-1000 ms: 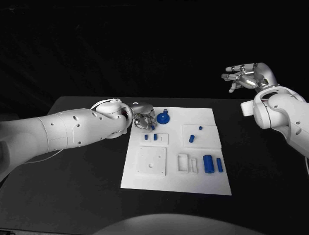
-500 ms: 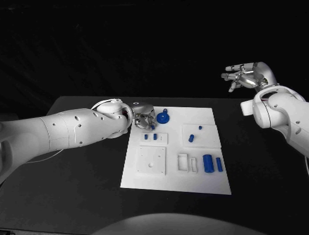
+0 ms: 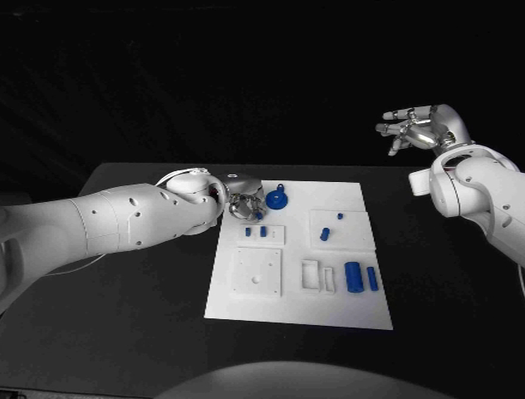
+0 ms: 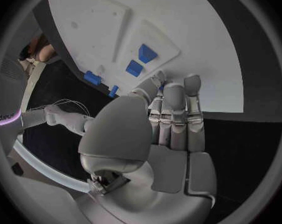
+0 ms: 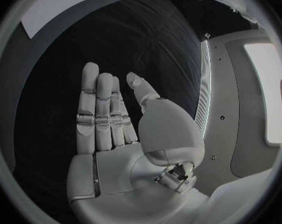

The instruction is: Assemble the parts on the task board

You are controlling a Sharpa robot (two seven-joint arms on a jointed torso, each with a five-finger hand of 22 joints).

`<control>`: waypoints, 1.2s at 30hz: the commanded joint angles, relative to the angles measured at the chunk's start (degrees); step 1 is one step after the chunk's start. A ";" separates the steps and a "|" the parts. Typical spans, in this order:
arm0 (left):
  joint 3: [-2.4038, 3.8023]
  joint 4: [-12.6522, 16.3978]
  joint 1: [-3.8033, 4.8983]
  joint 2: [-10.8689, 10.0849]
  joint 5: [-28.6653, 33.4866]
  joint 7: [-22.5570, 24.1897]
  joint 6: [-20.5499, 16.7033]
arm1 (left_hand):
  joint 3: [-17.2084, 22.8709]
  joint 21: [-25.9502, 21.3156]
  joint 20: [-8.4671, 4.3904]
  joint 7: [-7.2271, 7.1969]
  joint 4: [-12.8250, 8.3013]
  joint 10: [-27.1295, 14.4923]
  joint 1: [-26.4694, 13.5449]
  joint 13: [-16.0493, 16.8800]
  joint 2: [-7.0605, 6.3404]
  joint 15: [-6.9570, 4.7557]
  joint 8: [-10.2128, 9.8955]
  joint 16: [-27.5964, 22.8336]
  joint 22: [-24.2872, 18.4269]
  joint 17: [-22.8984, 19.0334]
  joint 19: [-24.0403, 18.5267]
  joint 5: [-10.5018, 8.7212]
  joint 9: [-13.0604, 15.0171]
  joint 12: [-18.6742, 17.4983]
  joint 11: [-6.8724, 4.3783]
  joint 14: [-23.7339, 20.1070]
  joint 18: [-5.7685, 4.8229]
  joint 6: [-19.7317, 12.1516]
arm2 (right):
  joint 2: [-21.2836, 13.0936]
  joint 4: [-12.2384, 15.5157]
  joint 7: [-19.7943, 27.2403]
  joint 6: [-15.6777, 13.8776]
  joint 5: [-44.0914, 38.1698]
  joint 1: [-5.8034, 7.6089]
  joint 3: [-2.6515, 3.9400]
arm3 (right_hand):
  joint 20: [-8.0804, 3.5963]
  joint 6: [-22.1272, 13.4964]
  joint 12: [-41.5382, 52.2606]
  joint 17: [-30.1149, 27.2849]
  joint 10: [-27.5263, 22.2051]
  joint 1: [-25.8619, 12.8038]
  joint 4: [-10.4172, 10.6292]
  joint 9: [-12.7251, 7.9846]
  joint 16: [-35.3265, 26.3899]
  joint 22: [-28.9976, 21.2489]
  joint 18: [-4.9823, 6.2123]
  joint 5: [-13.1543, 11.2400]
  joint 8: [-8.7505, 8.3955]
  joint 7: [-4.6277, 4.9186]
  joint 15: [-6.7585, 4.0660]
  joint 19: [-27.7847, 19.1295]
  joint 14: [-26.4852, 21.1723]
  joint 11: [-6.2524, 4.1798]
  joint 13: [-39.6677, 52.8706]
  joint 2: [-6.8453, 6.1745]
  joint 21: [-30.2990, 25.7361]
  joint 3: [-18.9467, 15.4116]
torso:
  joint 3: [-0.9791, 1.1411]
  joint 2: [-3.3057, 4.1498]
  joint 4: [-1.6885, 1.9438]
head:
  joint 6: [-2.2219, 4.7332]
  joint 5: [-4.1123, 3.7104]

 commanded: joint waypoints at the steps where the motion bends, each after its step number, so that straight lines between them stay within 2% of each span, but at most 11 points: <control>1: -0.53 0.09 -0.44 0.18 -1.59 -0.02 2.58 | 0.12 0.29 -0.06 -0.16 -0.24 0.70 0.46 0.01 -0.07 -0.06 0.25 0.16 1.15 -0.08 -0.51 0.00 0.10 0.28 -0.12 -0.19 0.34 0.78 | -0.01 0.21 0.29 0.81 -0.26 -0.03 0.01 | 0.26 0.34 0.00 0.08 0.38 -0.48 -0.06 0.02 -0.30 0.07 0.90 0.28 0.09 0.01 -0.10 0.73 -0.26 0.04 -0.02 0.08 0.27 0.34 | -0.02 0.00 0.04 | -0.11 0.00; 8: -0.96 0.08 -0.45 0.09 -1.73 0.80 1.06 | -0.05 0.42 -0.27 -0.21 -0.37 0.88 0.29 -0.01 -0.05 -0.17 0.16 0.19 1.10 -0.06 -0.52 -0.18 0.03 0.24 -0.21 -0.15 0.13 0.94 | -0.06 0.24 0.25 1.08 -0.26 -0.08 0.01 | 0.26 0.34 0.00 0.08 0.38 -0.48 -0.06 0.02 -0.30 0.07 0.90 0.28 0.09 0.01 -0.10 0.73 -0.26 0.04 -0.02 0.08 0.27 0.34 | -0.03 0.00 0.03 | -0.09 -0.02; 14: -1.05 -0.10 -0.45 -0.04 -1.54 1.11 -0.09 | 0.45 0.46 0.31 0.66 -0.31 -2.88 0.17 -0.11 -0.25 0.74 0.07 0.29 1.07 -0.05 -0.54 -1.23 -0.13 0.15 1.14 -0.07 0.45 -3.03 | -0.15 0.33 0.10 1.20 -0.46 -0.17 0.01 | 0.23 0.31 -0.02 0.12 0.28 -0.48 -0.03 0.01 -0.21 0.11 0.94 0.21 0.08 0.01 -0.13 0.93 -0.11 0.05 -0.01 0.02 0.29 0.51 | -0.01 -0.01 0.03 | -0.06 0.02; 15: -1.06 -0.12 -0.45 -0.06 -1.43 1.16 -0.35 | 0.74 0.46 0.58 0.75 -0.18 -3.84 0.00 -0.11 -0.54 0.98 0.08 0.34 1.06 -0.06 -0.53 -1.41 -0.14 0.15 1.43 -0.08 0.66 -4.55 | -0.19 0.37 0.03 1.28 -0.60 -0.20 0.01 | 0.22 0.30 -0.03 0.14 0.27 -0.50 -0.02 0.02 -0.17 0.12 0.95 0.17 0.08 0.02 -0.14 0.99 -0.05 0.06 -0.01 0.01 0.32 0.50 | -0.01 -0.01 0.03 | -0.07 0.02; 22: -1.07 -0.17 -0.45 -0.11 -0.84 1.33 -1.67 | 2.62 0.38 1.30 -0.21 0.28 -6.70 -0.46 -0.14 -2.52 1.56 0.09 0.27 1.01 -0.24 -0.49 -1.46 -0.18 0.14 2.27 -0.21 1.47 -9.71 | -0.39 0.74 -0.45 2.50 -1.99 -0.40 0.01 | 0.27 0.20 -0.83 0.31 -0.50 -0.58 -0.01 0.02 0.07 0.24 1.08 -0.14 0.08 0.10 -0.03 1.25 0.13 0.38 -0.44 0.08 0.52 0.54 | 0.02 -0.01 0.01 | -0.03 0.05; 25: -1.07 -0.16 -0.45 -0.17 -0.65 1.26 -2.27 | 3.30 0.29 1.46 0.23 0.53 -7.49 -0.59 -0.15 -3.45 1.69 0.11 0.21 0.97 -0.33 -0.45 -1.58 -0.16 0.14 2.54 -0.30 1.70 -11.26 | -0.58 1.07 -0.67 3.27 -2.68 -0.56 0.01 | 0.27 0.16 -1.80 0.73 -0.57 -0.73 -0.09 0.02 0.73 0.64 1.32 -0.21 0.08 0.14 -0.04 1.74 0.70 0.53 -1.00 0.03 1.07 0.58 | 0.02 0.00 0.00 | -0.03 0.01; 30: -1.06 -0.24 -0.45 -0.36 -0.49 1.04 -3.18 | 3.89 0.02 1.60 0.10 1.11 -8.80 -0.55 -0.16 -4.79 1.89 -0.03 0.13 0.89 -0.44 -0.38 -1.60 -0.30 0.13 3.01 -0.45 1.85 -14.96 | -0.95 1.55 -0.92 4.15 -3.55 -0.82 0.01 | 0.25 0.10 -3.36 1.63 -0.59 -1.00 -0.15 0.02 1.87 1.79 1.66 -0.27 0.09 0.18 -0.07 1.88 1.26 0.74 -1.64 -0.01 2.59 0.58 | 0.00 -0.01 0.00 | 0.00 -0.02; 36: -1.04 -0.82 -0.45 -0.49 -0.39 0.74 -4.13 | 4.21 -0.34 1.62 0.62 1.72 -9.70 0.07 -0.15 -5.52 1.97 -0.05 -0.01 0.89 -0.56 -0.33 -1.37 -0.33 0.14 3.30 -0.68 1.93 -16.08 | -1.48 2.15 -1.37 5.50 -4.80 -1.16 0.01 | 0.20 0.77 -4.80 2.35 -0.74 -1.22 -0.34 0.04 2.85 3.09 2.00 -0.25 0.06 0.07 -0.13 2.01 2.13 0.90 -1.79 -0.04 4.26 0.90 | -0.02 -0.01 0.03 | 0.17 -0.13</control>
